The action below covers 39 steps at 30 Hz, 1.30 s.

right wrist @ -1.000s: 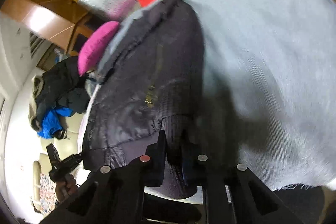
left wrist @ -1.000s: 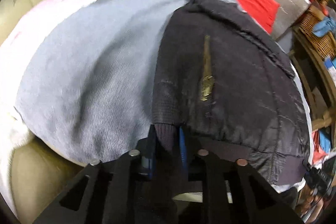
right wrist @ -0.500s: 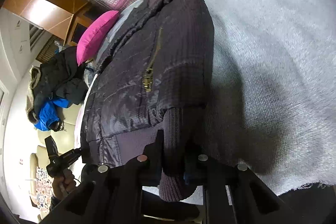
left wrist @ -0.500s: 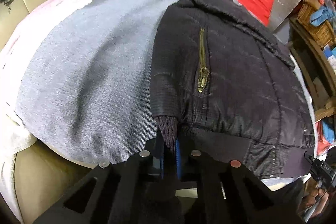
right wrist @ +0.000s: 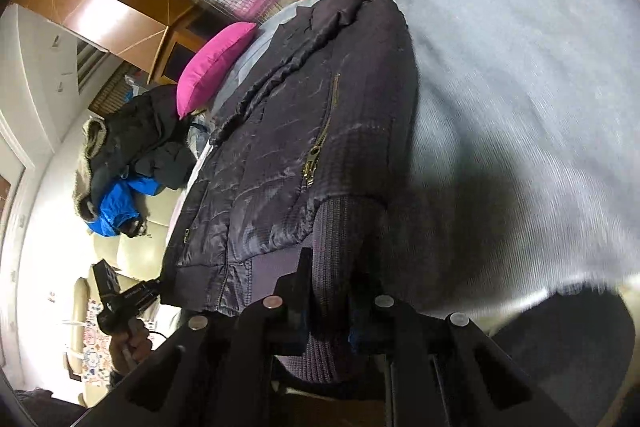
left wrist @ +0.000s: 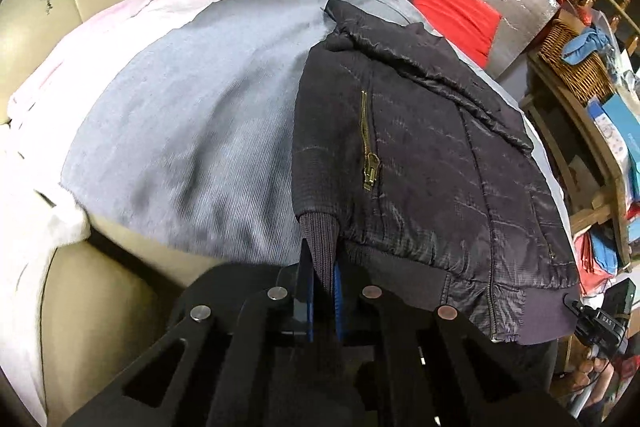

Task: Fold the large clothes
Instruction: 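Lift the ribbed hem with both tools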

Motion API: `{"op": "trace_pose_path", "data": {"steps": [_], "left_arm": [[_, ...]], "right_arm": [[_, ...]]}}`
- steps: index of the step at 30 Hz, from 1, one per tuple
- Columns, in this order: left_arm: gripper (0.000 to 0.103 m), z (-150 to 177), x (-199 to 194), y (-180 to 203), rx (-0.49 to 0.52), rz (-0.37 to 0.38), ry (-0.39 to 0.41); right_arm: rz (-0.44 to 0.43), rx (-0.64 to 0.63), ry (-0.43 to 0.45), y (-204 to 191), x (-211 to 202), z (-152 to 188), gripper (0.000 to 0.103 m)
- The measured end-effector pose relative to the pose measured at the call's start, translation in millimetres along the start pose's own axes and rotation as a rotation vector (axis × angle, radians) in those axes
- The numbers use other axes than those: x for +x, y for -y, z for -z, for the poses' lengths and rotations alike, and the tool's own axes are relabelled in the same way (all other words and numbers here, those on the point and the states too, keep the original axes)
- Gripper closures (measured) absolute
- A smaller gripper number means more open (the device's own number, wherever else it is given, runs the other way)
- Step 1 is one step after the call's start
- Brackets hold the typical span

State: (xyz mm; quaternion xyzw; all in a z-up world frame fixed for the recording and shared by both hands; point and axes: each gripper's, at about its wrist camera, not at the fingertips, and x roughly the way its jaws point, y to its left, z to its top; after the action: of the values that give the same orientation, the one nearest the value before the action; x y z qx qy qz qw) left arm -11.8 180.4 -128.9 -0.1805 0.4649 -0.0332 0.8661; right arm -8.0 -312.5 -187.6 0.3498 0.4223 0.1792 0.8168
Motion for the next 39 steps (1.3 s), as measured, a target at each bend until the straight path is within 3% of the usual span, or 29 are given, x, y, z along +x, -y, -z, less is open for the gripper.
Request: {"op": "trace_pose_path", "data": {"steps": [12, 26, 39], "left_arm": [[0.095, -6, -27, 0, 0.006, 0.016, 0.012], [0.095, 1, -9, 8, 0.008, -0.045, -0.014], [0.095, 2, -15, 9, 0.029, -0.042, -0.005]], "right_arm": [[-0.044, -0.031, 0.013, -13, -43, 15, 0.089], [-0.056, -0.003, -0.008, 0, -34, 19, 0.089], [-0.047, -0.022, -0.022, -5, -36, 18, 0.089]]}}
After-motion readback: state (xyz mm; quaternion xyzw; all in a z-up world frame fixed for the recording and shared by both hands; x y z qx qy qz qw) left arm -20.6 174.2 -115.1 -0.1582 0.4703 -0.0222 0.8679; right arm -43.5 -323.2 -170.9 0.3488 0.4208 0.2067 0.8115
